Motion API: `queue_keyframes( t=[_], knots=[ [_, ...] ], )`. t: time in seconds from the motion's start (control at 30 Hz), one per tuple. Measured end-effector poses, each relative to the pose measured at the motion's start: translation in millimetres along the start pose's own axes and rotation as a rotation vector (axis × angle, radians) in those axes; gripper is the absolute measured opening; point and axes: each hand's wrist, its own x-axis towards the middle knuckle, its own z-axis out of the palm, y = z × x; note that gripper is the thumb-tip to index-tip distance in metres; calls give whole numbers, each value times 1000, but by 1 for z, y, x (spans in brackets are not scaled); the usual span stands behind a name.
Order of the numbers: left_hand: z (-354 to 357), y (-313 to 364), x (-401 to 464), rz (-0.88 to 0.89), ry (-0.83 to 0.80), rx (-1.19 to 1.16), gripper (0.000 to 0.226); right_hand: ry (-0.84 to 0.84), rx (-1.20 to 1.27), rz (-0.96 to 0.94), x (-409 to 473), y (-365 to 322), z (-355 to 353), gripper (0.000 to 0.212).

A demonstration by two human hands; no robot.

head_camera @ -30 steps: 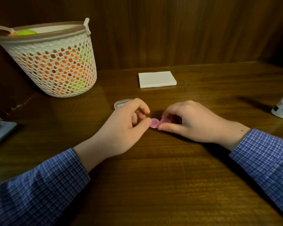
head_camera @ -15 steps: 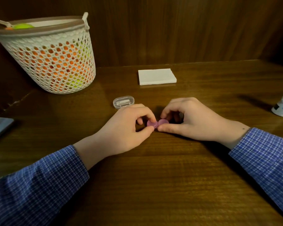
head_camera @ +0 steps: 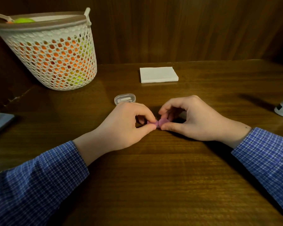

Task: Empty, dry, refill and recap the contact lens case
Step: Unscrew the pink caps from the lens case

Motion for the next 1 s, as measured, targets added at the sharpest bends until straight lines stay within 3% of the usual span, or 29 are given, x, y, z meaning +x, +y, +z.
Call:
queue_keyframes(
  t=[0.23, 0.43, 0.77, 1.0],
  knots=[
    [0, -1, -1, 4, 10, -14, 13, -53, 20, -8, 0, 1, -3, 34],
    [0, -2, 0, -6, 5, -12, 13, 7, -70, 4, 0, 1, 1, 44],
    [0, -4, 0, 1, 0, -16, 13, -43, 64, 22, 0, 5, -4, 42],
    [-1, -5, 0, -3, -1, -13, 12, 19, -17, 50, 0, 2, 1, 48]
  ],
)
